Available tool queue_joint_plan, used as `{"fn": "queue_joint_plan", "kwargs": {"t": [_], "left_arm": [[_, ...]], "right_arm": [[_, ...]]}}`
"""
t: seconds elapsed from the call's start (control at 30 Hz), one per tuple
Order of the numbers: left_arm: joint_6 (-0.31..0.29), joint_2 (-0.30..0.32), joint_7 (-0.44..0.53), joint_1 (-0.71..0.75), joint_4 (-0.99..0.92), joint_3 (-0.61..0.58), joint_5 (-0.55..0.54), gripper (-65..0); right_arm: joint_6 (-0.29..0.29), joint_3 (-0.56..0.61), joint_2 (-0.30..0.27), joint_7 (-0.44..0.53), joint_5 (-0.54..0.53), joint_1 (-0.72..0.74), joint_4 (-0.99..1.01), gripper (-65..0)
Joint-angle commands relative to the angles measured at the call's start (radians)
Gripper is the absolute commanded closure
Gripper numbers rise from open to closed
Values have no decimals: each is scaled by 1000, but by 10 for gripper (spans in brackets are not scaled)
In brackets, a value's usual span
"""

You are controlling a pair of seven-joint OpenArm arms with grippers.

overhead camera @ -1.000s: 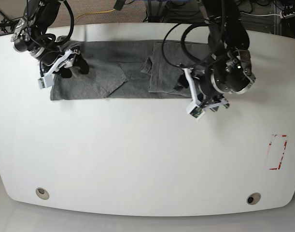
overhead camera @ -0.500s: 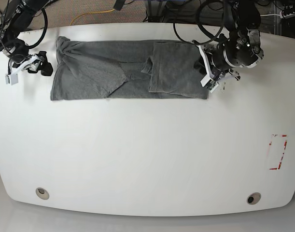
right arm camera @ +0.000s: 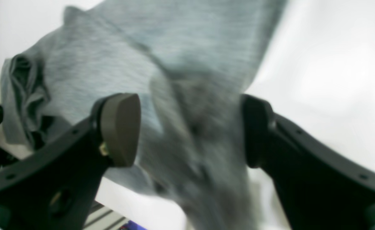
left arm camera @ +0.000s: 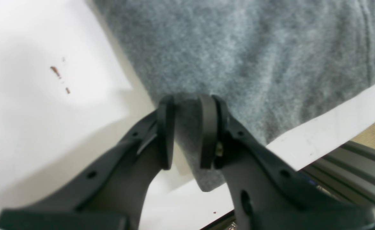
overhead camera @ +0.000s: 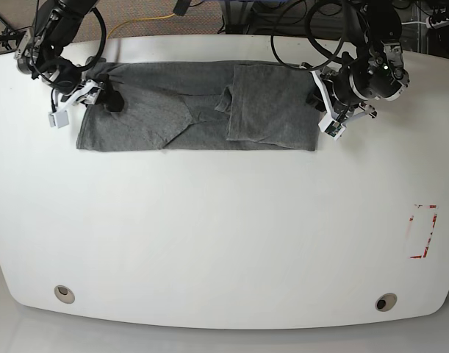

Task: Fold the T-shirt properly
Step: 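Fold the strip end near the right gripper inward over the left fold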

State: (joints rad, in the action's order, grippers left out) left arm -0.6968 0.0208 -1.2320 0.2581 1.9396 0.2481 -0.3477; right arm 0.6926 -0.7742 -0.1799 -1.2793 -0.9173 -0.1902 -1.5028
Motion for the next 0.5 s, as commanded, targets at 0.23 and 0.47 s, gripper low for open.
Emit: {"fn": "queue_joint_plan", "kwargs": {"t": [0.23,0.47], "left_arm": [[-1,1,21,-6,-102,-2,-15,-103],[-1,1,99,-3,-134,-5,-9,-103]], "right_arm": [[6,43,18,10,-3,-9,-22,-247],[6,42,6,14,-7,-2,-60,0]]}}
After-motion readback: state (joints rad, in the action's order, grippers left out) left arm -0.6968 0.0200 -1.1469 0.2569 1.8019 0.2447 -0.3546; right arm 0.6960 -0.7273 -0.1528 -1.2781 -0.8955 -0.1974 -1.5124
